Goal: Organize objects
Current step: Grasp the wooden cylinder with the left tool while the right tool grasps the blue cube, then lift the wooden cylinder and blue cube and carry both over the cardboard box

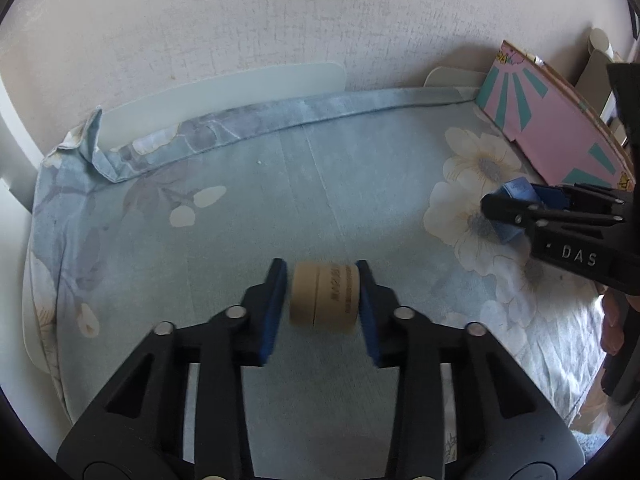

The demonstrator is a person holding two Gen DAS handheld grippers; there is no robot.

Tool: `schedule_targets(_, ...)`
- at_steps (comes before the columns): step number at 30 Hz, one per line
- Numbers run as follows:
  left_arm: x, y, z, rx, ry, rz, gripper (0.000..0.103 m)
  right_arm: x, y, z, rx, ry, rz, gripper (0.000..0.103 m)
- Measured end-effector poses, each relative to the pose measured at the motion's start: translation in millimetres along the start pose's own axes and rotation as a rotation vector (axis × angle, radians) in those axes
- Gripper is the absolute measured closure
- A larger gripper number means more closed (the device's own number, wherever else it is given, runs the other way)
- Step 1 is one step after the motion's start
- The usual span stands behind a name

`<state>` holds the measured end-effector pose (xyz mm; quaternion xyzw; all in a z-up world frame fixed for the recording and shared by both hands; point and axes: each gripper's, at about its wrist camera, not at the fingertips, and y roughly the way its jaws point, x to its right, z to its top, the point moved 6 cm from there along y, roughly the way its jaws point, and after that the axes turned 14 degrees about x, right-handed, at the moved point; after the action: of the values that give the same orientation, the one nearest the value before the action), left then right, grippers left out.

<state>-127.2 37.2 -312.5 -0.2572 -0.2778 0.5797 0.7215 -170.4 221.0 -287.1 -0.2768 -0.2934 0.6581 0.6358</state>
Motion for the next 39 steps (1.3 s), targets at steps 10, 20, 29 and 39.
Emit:
schedule_targets(10, 4.5, -3.4, 2.8, -0.003, -0.009, -0.022, 0.077, -0.7, -0.6, 0.3, -0.003, 0.0, 0.016, 0.069)
schedule_targets(20, 9.2, -24.5, 19.5, 0.011, -0.035, -0.028, 0.077, -5.8, -14.7, 6.1, 0.011, -0.018, 0.045, 0.069)
schedule_targets(29, 15.0, -53.2, 68.2, 0.038, -0.048, -0.061, 0.077, -6.8, -48.5, 31.5, 0.023, -0.033, 0.094, 0.069)
schedule_targets(39, 44.6, -73.8, 148.2, 0.077, -0.004, -0.125, 0.077, 10.3, -90.8, 76.7, 0.041, -0.024, 0.122, 0.069)
